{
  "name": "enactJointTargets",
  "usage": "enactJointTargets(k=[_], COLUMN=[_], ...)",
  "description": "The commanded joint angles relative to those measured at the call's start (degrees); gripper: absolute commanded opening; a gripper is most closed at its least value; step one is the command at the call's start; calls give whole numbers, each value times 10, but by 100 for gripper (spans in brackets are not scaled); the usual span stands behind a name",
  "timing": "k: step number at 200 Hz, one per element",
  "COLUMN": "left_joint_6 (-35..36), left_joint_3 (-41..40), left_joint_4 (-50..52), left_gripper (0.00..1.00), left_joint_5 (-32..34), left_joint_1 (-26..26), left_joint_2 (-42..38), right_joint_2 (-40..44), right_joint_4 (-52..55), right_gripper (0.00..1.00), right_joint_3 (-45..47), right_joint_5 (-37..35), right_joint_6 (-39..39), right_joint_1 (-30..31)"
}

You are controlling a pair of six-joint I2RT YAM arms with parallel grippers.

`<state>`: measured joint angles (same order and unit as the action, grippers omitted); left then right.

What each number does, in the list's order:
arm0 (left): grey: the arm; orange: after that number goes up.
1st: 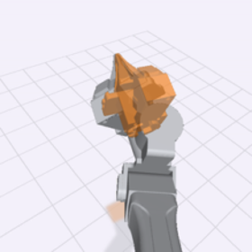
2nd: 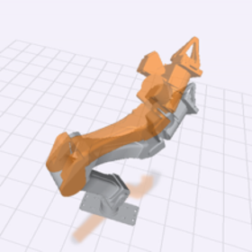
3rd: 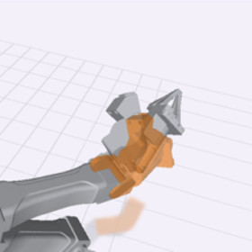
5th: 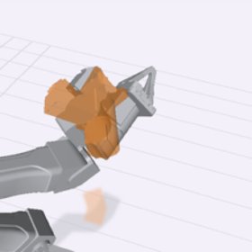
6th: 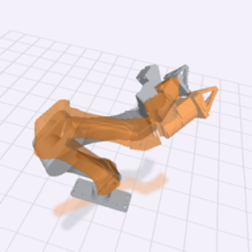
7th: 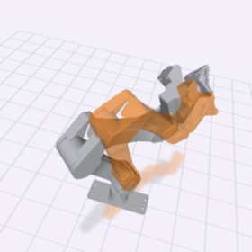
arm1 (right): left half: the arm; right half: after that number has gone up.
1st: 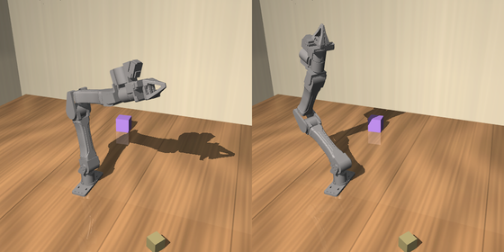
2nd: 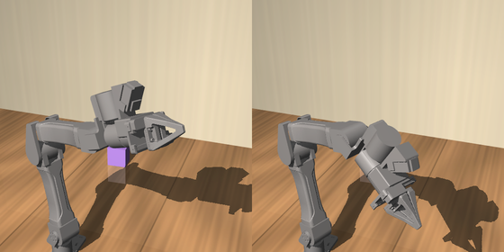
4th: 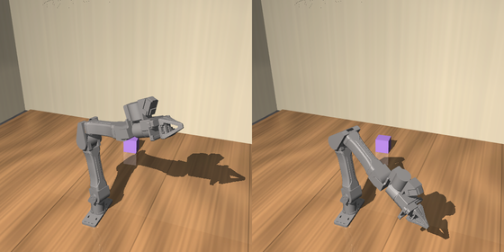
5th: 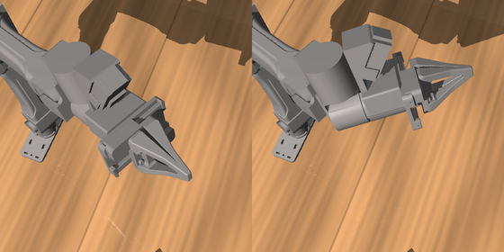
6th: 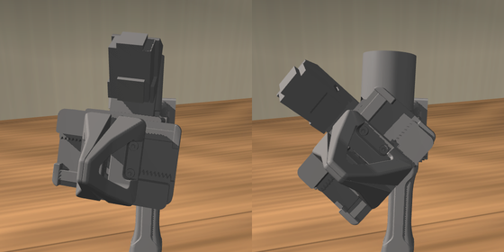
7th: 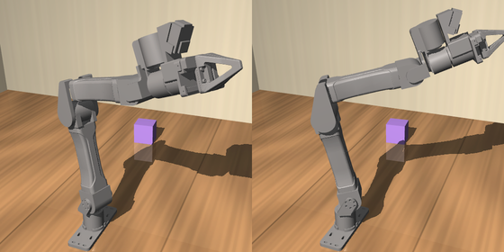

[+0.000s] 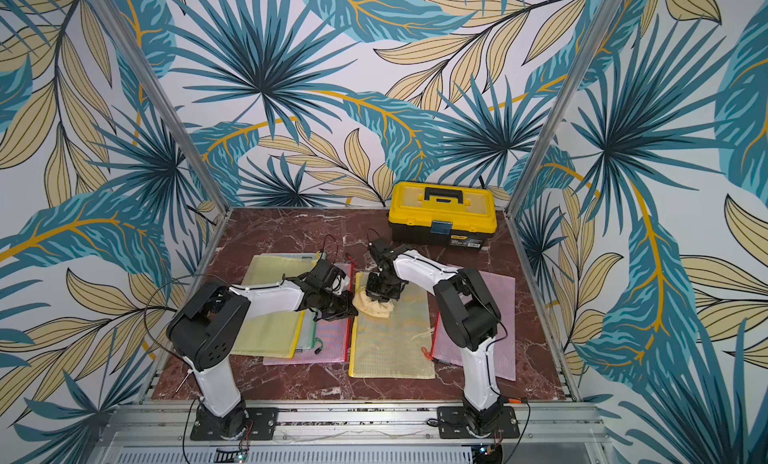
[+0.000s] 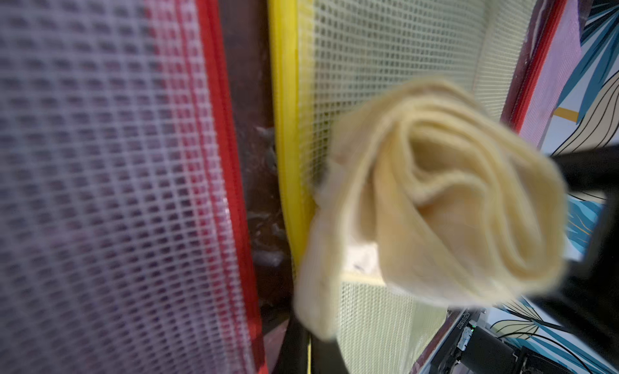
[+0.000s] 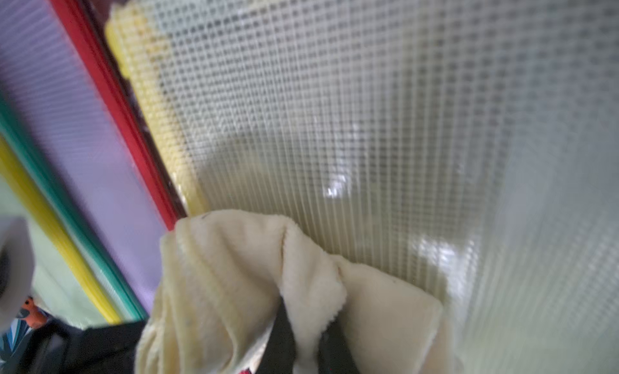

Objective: Wipe the document bag
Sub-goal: Wipe the dirt from the document bag.

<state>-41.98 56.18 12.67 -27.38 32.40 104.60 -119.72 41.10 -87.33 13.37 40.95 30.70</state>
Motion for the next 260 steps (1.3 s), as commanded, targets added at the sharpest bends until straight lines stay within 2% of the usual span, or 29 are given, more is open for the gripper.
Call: enactJointTargets(k=[1, 31, 66, 80, 99, 117, 134, 159, 185, 216, 232, 243, 260], left_joint_6=[3, 4, 5, 7, 8, 8, 8, 9, 5, 3, 1, 1, 0], left_joint_3=[-12, -19, -24, -21, -16, -10, -11, -15, -23, -23, -19, -14, -5], left_joint_4=[4, 5, 5, 5, 6, 7, 8, 13, 16, 15, 15, 16, 16], left_gripper=[0, 0, 0, 0, 0, 0, 0, 0, 0, 0, 0, 0, 0], left_joint_5=[-1, 2, 5, 4, -2, -7, -7, -3, 9, 13, 9, 5, 2], left_joint_1=[2, 1, -2, -3, -5, -5, -5, -6, -11, -22, -26, -27, -27], left_joint_2=[-24, -29, -30, -27, -21, -16, -16, -18, -27, -33, -32, -29, -23], right_joint_2=[-49, -51, 15, 28, 22, -15, -59, -96, -58, 49, 92, 104, 102], right_joint_4=[19, 55, 96, 109, 103, 102, 85, 71, 79, 57, 64, 75, 61], right_gripper=[0, 0, 0, 0, 0, 0, 0, 0, 0, 0, 0, 0, 0], right_joint_3=[-51, -77, -3, 7, -11, -71, -127, -156, -95, 59, 99, 103, 98], right_joint_5=[-14, -65, -121, -131, -105, -94, -55, -26, -69, -94, -113, -121, -93], right_joint_6=[12, 5, -38, -52, -47, -29, -6, 13, -4, -21, -33, -37, -21], right_joint_1=[-8, -54, -138, -150, -123, -69, -27, -11, -35, -114, -146, -147, -117])
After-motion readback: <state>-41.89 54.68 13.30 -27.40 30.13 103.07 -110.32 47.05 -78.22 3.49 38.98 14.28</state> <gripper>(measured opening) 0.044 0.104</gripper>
